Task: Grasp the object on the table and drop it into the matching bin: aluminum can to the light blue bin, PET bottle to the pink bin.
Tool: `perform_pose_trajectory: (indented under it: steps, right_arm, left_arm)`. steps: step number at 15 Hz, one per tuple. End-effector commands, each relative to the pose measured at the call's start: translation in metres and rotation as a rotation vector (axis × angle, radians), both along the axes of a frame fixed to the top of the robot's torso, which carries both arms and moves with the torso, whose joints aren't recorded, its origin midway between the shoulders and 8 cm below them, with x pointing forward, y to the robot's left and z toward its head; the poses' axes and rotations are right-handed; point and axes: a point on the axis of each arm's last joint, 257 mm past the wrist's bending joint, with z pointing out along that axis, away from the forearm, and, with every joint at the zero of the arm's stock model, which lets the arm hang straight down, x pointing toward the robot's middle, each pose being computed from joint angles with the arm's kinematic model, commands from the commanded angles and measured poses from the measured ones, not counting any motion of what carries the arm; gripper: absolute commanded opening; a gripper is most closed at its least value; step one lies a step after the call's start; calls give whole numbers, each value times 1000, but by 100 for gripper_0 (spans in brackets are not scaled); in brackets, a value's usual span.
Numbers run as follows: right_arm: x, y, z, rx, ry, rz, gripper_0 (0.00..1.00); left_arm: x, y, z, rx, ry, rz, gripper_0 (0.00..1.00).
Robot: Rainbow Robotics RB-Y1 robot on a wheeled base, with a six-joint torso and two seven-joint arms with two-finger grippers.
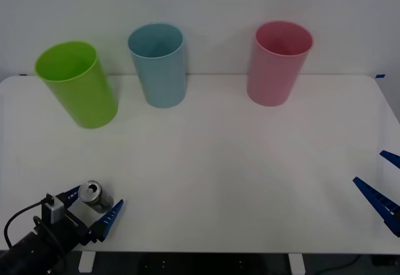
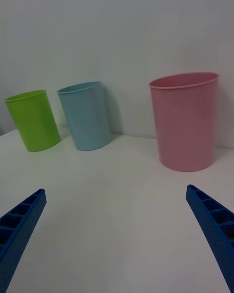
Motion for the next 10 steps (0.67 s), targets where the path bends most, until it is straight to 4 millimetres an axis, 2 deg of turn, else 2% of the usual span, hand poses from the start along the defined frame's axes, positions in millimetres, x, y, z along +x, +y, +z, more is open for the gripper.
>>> perform_pose_trajectory:
  steps: [1, 7, 8, 9, 10]
  right_arm:
    - [0, 0, 0, 0, 0, 0, 100]
    - [0, 0, 0, 0, 0, 0, 100]
    - [0, 0, 0, 0, 0, 0, 100]
    - [0, 0, 0, 0, 0, 0, 100]
    - [0, 0, 0, 0, 0, 0, 100]
  left_arm:
    - [2, -2, 1, 0, -5, 1, 100]
    - [3, -1, 2, 0, -6, 1, 100]
    - [2, -2, 1, -2, -5, 2, 96]
    - [3, -1, 1, -1, -4, 5, 32]
    - [3, -1, 1, -1, -5, 5, 3]
